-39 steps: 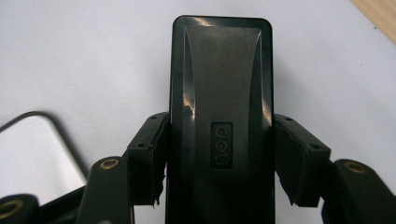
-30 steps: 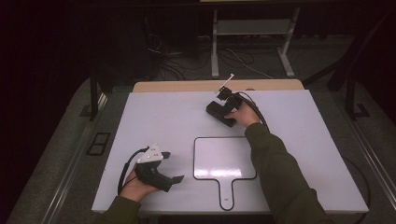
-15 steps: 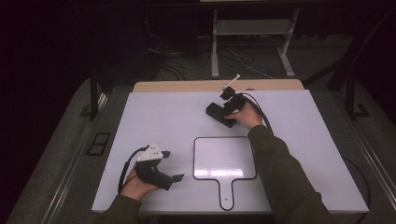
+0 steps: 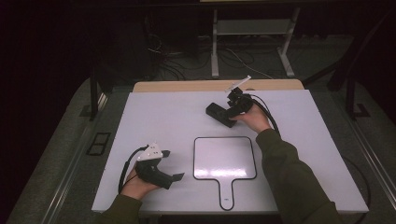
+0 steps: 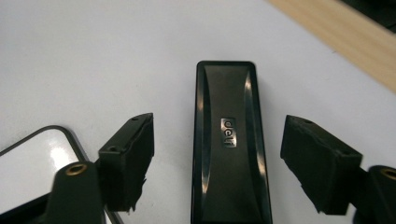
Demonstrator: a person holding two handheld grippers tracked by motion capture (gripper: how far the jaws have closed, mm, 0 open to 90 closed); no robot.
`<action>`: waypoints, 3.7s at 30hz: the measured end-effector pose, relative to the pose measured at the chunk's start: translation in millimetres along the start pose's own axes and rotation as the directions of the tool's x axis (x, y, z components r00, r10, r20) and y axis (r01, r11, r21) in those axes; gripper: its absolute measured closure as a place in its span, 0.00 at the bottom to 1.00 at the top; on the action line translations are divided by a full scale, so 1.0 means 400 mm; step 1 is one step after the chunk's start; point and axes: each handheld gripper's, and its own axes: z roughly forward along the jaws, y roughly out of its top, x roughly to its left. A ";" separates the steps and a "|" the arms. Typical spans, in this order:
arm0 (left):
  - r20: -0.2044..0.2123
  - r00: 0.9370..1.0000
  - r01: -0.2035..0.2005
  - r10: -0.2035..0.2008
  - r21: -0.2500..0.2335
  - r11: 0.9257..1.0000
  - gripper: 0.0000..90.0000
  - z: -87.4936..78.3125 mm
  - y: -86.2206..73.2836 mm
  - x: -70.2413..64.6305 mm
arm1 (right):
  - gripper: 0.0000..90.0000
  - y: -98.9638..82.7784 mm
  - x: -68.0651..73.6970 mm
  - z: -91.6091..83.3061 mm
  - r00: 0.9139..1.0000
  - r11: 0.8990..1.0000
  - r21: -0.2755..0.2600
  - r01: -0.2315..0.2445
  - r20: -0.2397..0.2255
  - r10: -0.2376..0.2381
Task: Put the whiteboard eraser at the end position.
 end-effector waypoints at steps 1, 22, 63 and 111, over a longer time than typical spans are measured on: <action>0.001 1.000 0.001 -0.001 0.001 1.000 0.00 0.001 -0.001 0.000 | 0.26 -0.006 0.001 -0.008 1.000 1.000 -0.016 -0.006 -0.001 0.006; 0.001 1.000 0.016 -0.016 -0.007 1.000 0.00 0.004 -0.006 -0.004 | 0.14 -0.097 0.051 -0.098 1.000 0.987 -0.158 -0.019 -0.023 0.015; 0.008 1.000 0.015 -0.015 -0.008 1.000 0.00 0.003 -0.004 -0.010 | 0.14 -0.389 0.143 -0.243 0.994 0.966 -0.249 -0.075 0.064 0.093; 0.016 1.000 0.018 -0.018 -0.002 1.000 0.00 0.003 -0.009 -0.009 | 0.14 -0.573 0.181 -0.319 0.995 0.963 -0.260 -0.069 0.046 0.084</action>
